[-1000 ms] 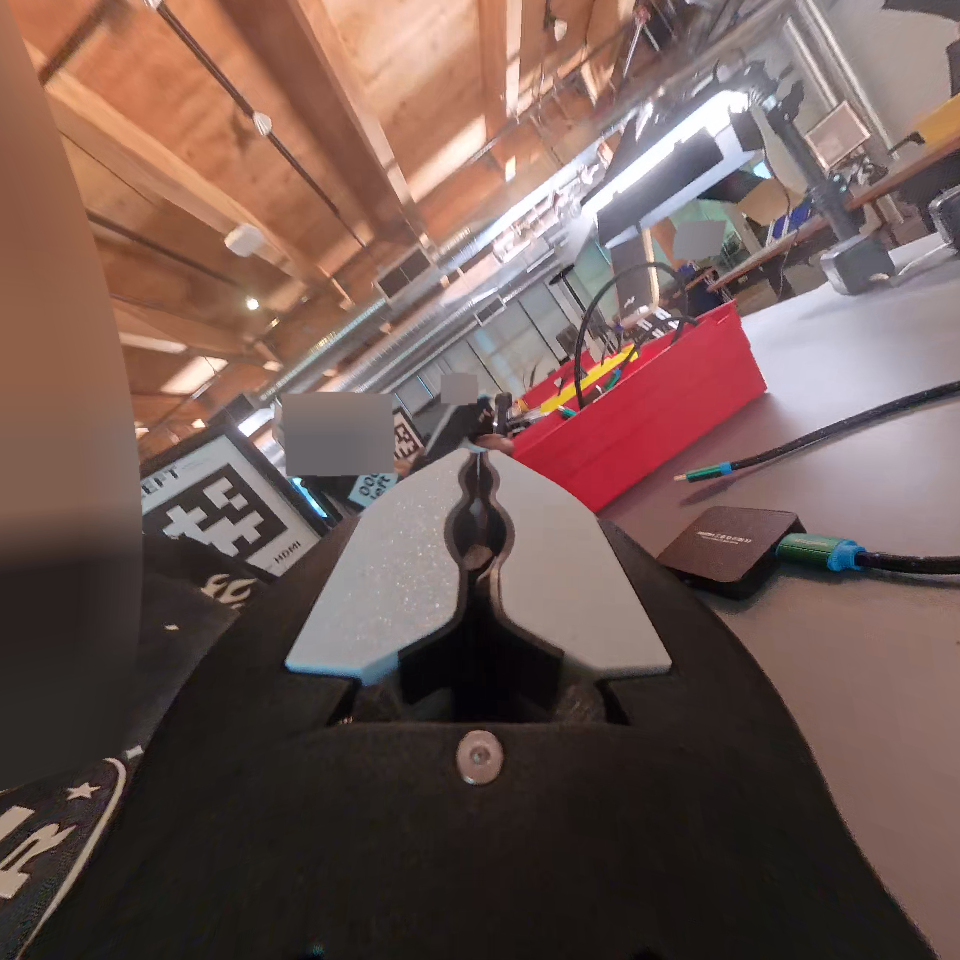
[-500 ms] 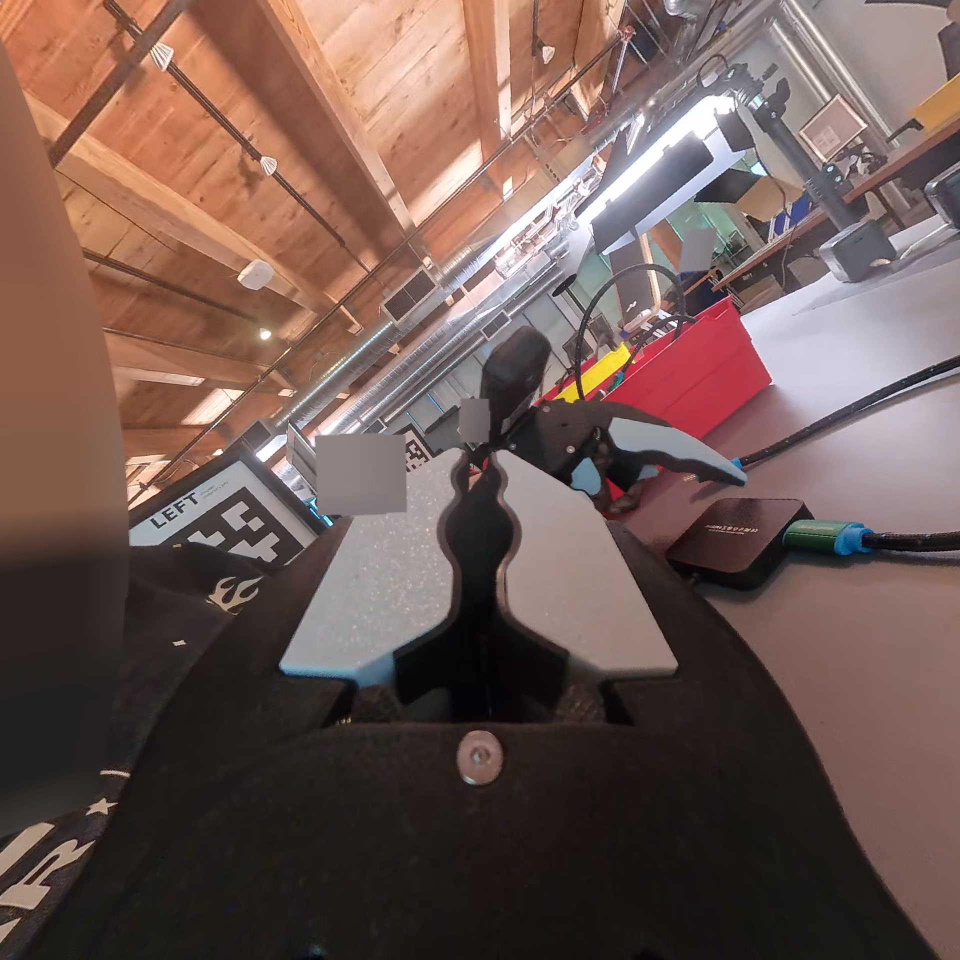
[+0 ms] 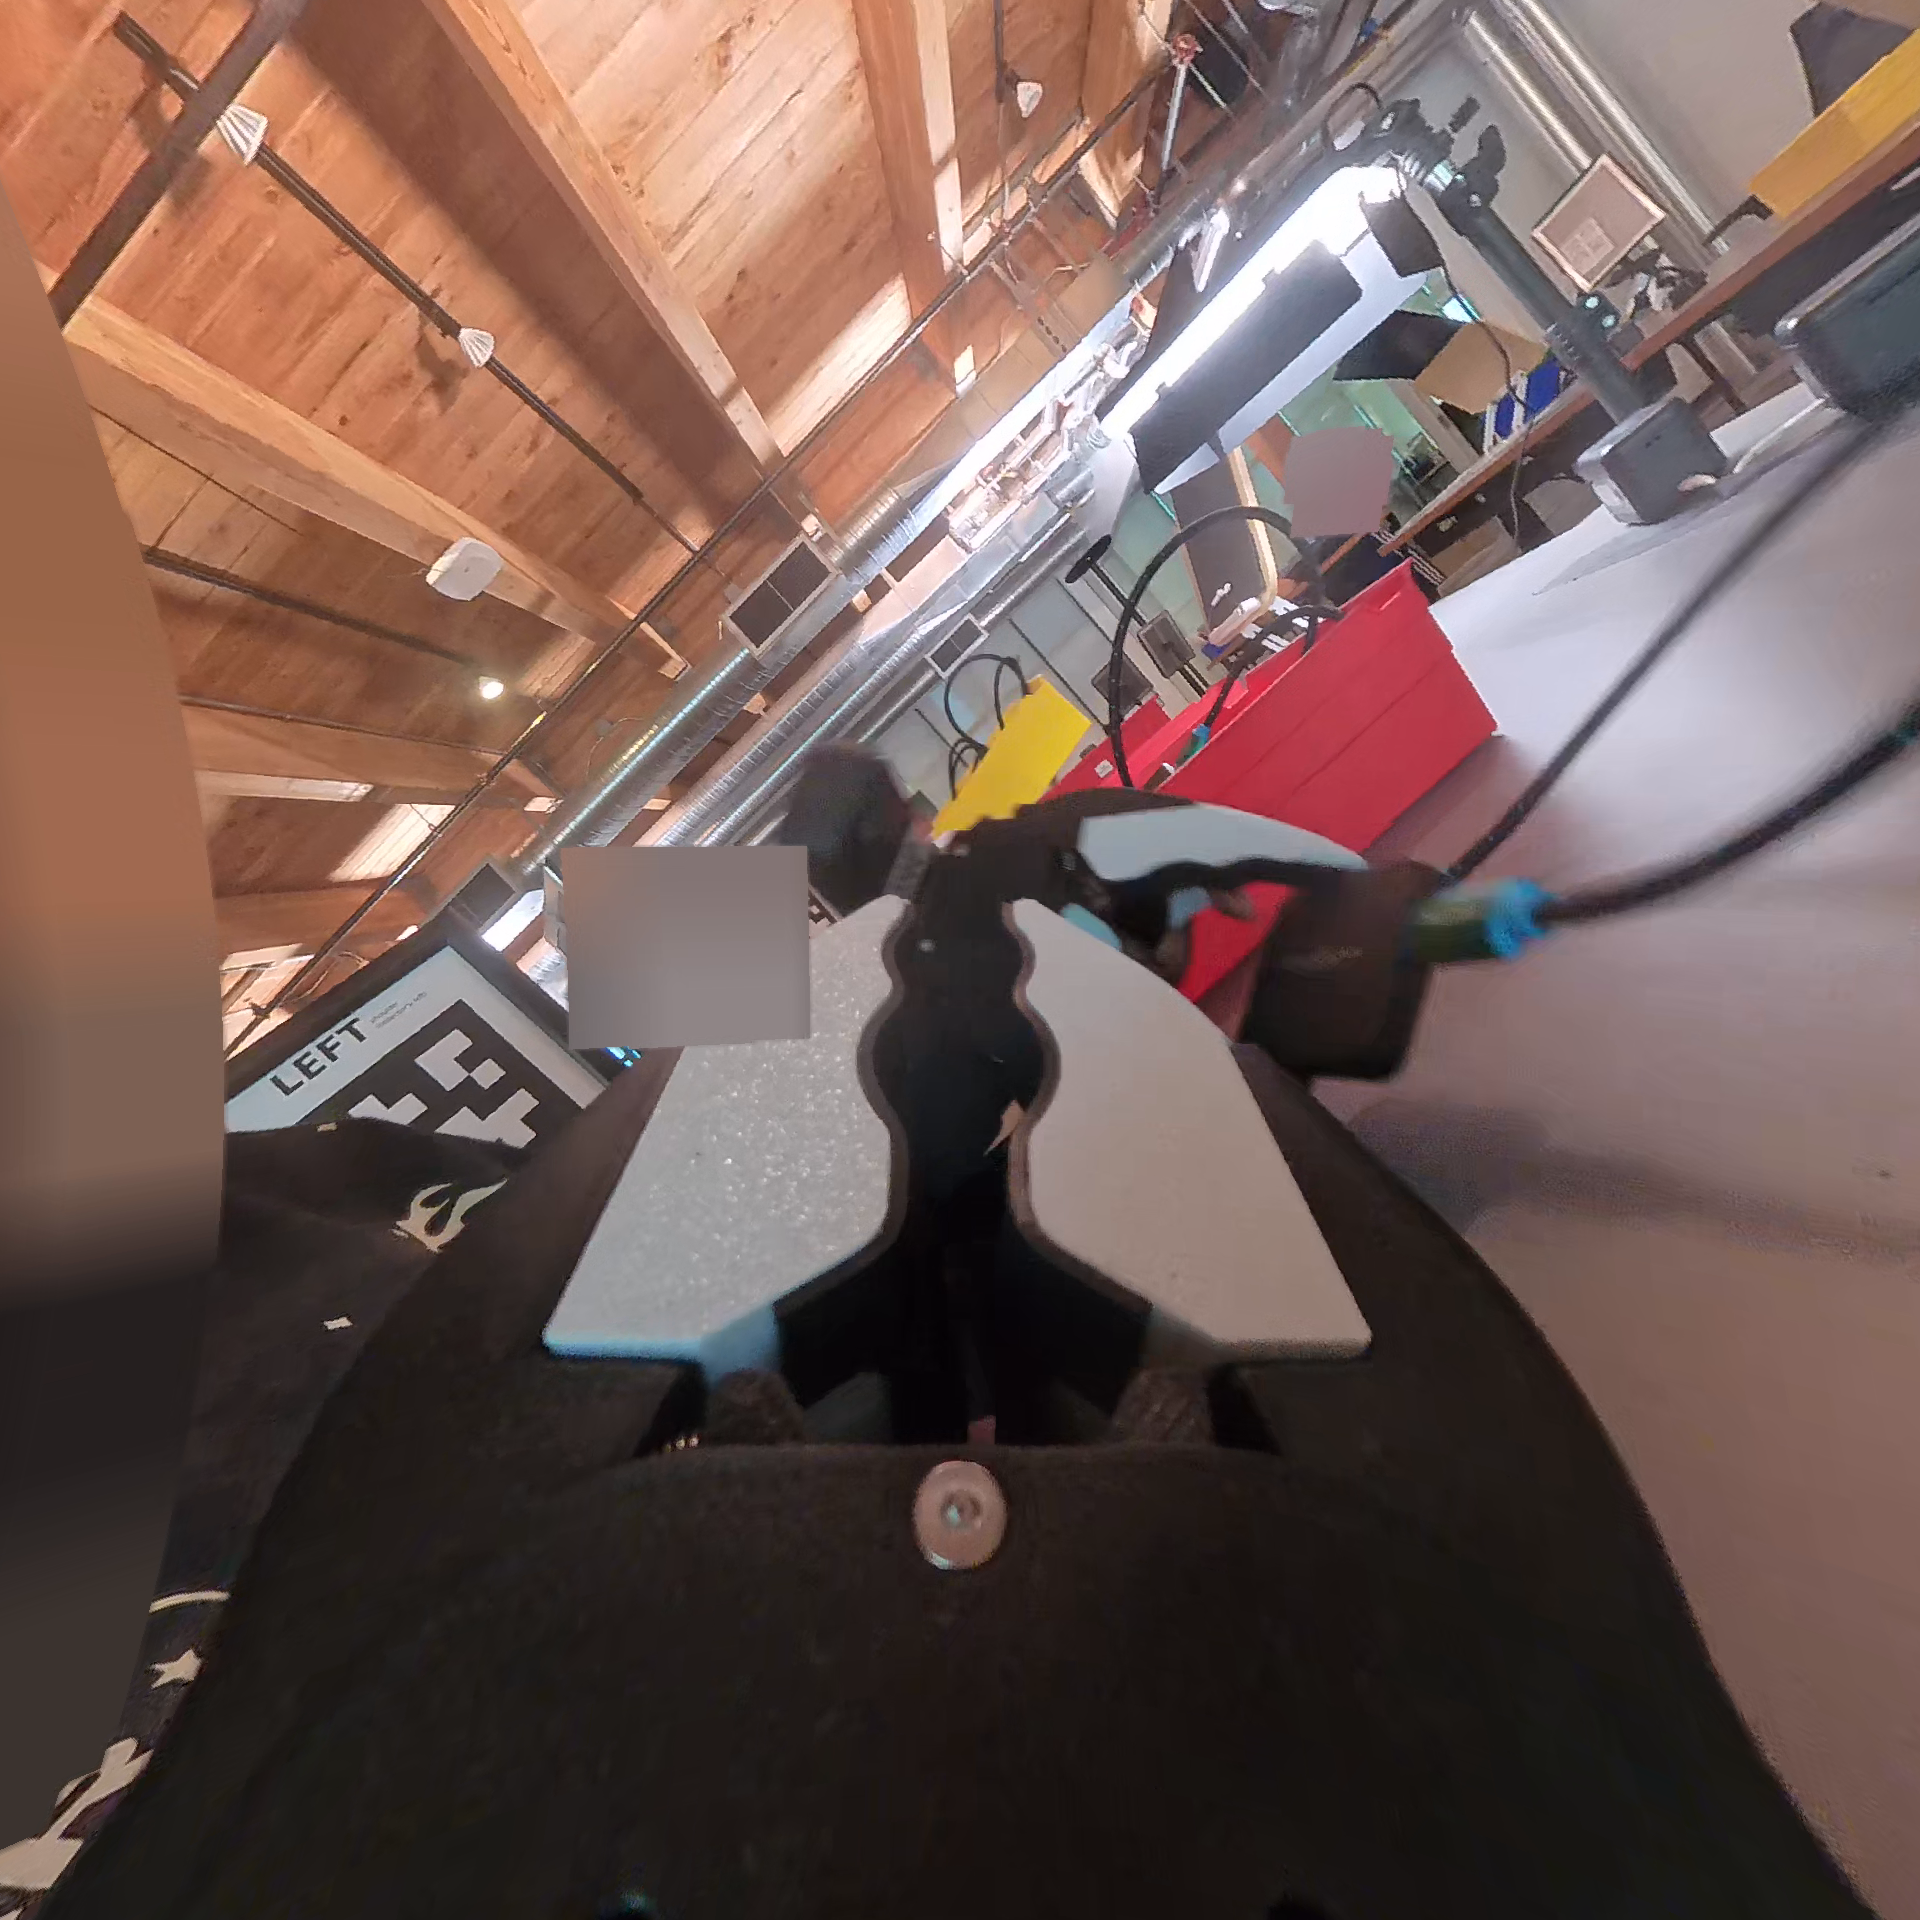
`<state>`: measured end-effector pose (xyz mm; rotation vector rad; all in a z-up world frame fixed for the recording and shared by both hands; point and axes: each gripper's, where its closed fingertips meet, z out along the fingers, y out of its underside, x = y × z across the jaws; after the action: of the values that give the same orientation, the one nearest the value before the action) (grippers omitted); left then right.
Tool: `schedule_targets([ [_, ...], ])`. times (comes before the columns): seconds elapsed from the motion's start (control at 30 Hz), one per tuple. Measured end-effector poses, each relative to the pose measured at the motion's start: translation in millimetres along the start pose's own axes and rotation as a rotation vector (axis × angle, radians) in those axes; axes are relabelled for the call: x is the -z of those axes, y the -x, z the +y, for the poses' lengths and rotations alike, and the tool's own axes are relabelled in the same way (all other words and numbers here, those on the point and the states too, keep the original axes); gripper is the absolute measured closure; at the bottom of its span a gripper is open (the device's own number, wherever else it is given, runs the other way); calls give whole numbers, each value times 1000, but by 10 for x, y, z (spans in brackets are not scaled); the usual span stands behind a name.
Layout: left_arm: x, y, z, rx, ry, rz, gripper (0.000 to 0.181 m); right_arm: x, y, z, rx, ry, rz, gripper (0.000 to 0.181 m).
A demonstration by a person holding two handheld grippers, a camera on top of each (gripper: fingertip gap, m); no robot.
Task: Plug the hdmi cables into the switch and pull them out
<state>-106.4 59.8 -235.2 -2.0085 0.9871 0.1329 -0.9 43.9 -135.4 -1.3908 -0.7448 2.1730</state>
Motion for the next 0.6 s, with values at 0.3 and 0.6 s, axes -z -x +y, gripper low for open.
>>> schedule_targets([
  [0.3, 858, 237, -832, -414, -221, -492, 114, -70, -8, 9, 78, 22, 50, 132],
  [0.6, 1029, -196, -1196, -561, -345, -470, 114, -246, 396, -109, 282, -18, -61, 129],
])
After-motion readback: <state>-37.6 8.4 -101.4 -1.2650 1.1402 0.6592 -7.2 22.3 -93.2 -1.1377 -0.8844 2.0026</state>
